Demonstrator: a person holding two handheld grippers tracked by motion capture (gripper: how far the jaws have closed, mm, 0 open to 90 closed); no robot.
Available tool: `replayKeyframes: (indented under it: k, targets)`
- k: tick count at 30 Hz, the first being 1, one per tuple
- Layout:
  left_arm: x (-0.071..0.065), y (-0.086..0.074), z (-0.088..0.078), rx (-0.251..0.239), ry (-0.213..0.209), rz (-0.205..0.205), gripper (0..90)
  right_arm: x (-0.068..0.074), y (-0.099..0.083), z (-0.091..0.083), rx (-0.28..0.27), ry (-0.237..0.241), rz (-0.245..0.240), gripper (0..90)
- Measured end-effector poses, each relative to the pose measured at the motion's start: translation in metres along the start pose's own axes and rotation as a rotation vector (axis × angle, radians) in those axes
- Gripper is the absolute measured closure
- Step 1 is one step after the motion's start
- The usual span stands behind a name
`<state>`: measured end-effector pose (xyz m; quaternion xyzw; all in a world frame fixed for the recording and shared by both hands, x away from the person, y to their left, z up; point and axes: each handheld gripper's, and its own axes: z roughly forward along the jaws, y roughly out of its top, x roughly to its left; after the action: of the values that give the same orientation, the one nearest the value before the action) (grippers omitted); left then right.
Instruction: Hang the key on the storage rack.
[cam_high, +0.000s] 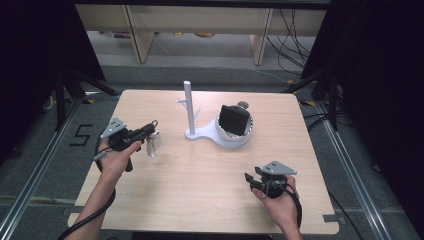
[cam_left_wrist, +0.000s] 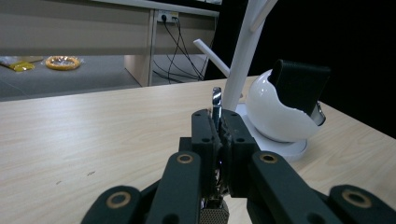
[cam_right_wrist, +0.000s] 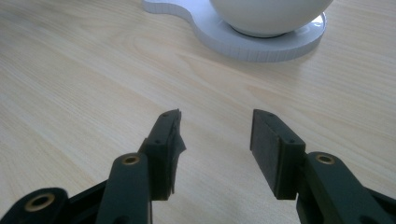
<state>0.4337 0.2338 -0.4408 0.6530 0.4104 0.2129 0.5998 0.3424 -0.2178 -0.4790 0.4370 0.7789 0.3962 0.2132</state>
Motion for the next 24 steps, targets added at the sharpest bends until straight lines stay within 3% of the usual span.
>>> replayKeyframes:
  k: [6,10,11,16,19,20,22,23,24]
  targets:
    - [-0.005,0.004,-0.001,-0.028,-0.011,-0.003,84.7,-0.002,0.0,0.0,-0.006,-0.007,-0.003,53.9]
    - [-0.007,0.006,0.0,-0.039,-0.017,0.0,84.7,-0.002,0.0,0.0,-0.003,-0.005,0.019,53.8]
    - [-0.008,0.007,0.001,-0.044,-0.015,-0.002,84.7,-0.002,-0.001,0.001,0.0,0.014,0.032,53.8]
    - [-0.009,0.011,0.002,-0.06,-0.019,0.001,84.7,-0.004,-0.002,0.0,-0.01,-0.003,0.021,53.8]
    - [-0.011,0.016,0.003,-0.068,-0.018,0.012,84.7,-0.002,-0.002,-0.002,-0.001,0.002,0.043,53.7]
    - [-0.011,0.017,0.003,-0.071,-0.017,0.015,84.7,-0.004,-0.001,-0.002,-0.008,0.007,0.018,53.7]
    - [-0.013,0.02,0.004,-0.077,-0.02,0.02,84.7,-0.004,-0.001,-0.002,-0.008,0.006,0.02,53.7]
    - [-0.014,0.022,0.005,-0.079,-0.021,0.023,84.7,-0.001,-0.002,-0.002,0.009,0.013,0.061,53.7]
    - [-0.014,0.023,0.005,-0.081,-0.022,0.024,84.7,-0.004,-0.002,-0.002,-0.01,0.002,0.02,53.6]
